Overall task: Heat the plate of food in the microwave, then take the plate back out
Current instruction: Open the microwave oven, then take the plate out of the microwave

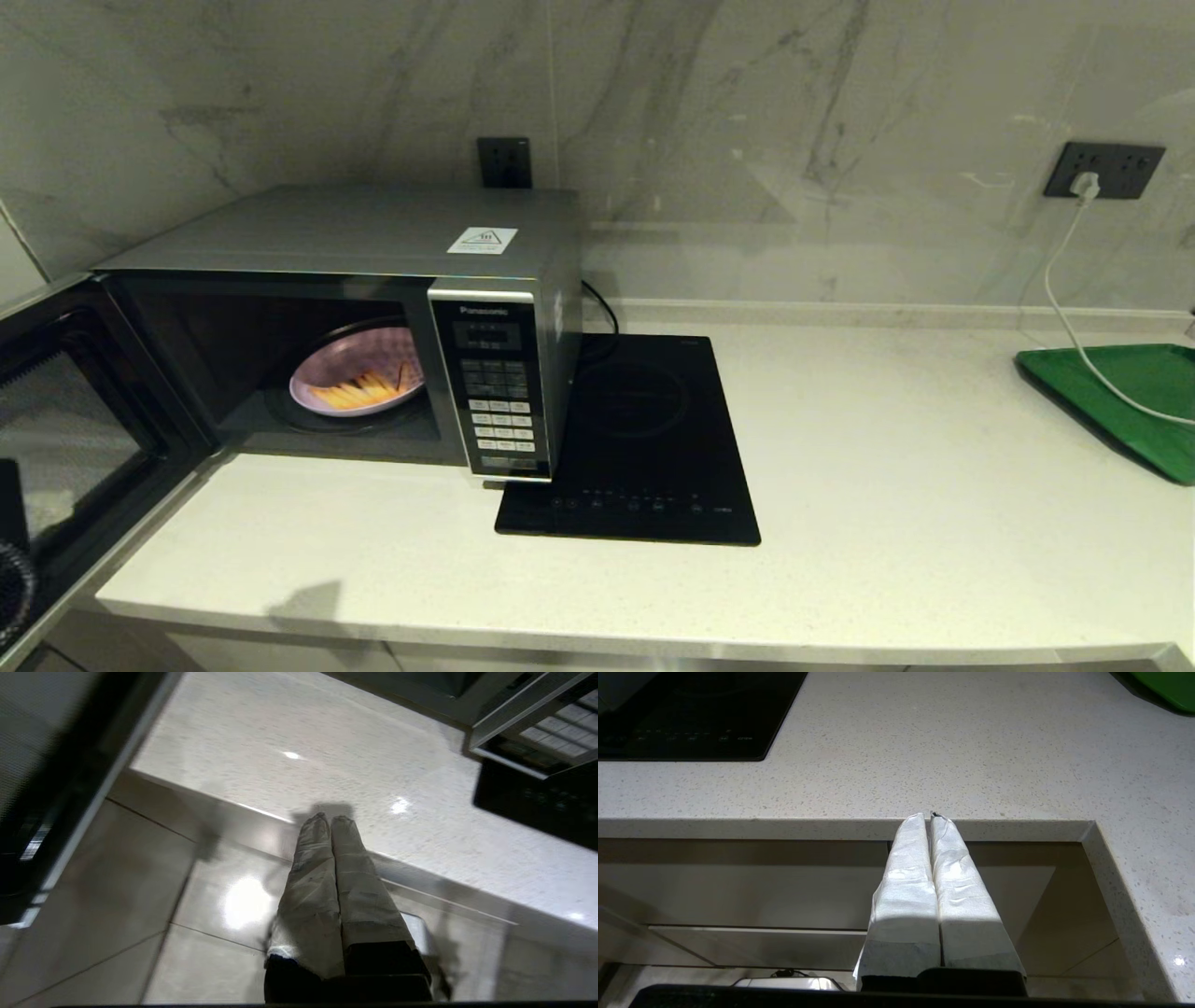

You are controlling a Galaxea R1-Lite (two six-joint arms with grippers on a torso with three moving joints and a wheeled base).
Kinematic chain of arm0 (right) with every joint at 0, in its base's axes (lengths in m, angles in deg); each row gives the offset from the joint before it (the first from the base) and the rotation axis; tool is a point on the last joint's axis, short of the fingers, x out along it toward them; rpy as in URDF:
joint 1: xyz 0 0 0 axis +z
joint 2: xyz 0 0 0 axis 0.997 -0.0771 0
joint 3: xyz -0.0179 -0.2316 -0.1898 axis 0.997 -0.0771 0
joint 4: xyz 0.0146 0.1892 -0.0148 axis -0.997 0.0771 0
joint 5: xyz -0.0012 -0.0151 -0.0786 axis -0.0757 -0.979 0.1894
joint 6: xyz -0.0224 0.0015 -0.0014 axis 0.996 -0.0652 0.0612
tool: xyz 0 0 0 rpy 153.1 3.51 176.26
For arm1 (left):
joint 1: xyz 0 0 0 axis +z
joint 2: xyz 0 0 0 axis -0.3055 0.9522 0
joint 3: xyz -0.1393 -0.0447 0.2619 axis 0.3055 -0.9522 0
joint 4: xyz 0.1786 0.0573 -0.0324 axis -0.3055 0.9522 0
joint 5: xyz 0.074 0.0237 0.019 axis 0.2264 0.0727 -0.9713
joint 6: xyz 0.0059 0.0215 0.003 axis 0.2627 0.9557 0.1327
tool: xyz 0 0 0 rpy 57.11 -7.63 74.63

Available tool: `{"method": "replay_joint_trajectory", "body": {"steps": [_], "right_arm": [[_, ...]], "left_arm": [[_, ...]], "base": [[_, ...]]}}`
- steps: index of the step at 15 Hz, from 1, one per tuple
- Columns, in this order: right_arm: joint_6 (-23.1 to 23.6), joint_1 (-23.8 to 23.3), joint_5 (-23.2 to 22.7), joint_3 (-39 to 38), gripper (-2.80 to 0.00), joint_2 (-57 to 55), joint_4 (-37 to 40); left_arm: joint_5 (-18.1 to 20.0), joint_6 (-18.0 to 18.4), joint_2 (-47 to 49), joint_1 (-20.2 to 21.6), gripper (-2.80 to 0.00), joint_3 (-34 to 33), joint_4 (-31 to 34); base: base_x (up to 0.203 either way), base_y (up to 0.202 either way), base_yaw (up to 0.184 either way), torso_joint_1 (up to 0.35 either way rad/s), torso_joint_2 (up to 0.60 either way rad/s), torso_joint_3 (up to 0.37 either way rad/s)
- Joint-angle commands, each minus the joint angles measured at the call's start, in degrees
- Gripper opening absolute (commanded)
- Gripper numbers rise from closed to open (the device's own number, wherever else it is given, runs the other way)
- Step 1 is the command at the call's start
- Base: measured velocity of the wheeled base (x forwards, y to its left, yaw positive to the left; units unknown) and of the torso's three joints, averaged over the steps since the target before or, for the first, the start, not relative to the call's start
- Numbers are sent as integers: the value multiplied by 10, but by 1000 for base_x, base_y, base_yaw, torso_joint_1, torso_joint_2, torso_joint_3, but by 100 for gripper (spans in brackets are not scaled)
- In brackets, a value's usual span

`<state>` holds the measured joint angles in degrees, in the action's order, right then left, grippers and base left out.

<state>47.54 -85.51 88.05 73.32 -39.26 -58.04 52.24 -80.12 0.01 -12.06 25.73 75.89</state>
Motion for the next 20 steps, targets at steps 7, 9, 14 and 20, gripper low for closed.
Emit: {"method": "replay_joint_trajectory", "body": {"steps": [7,9,14,20], "right_arm": [[0,0,0,0,-280,0,1],[0,0,0,0,-280,0,1],[0,0,0,0,-280,0,1],[0,0,0,0,-280,0,1]], "left_arm": [[7,-273,330,-37,-280,49,-123],[11,-317,382,-31,-280,119,-127],[72,-440,445,-34,0,198,-126],[84,-515,524,-27,0,248,-140]], "base": [[0,0,0,0,0,0],[0,0,0,0,0,0],[0,0,0,0,0,0],[0,0,0,0,0,0]]}}
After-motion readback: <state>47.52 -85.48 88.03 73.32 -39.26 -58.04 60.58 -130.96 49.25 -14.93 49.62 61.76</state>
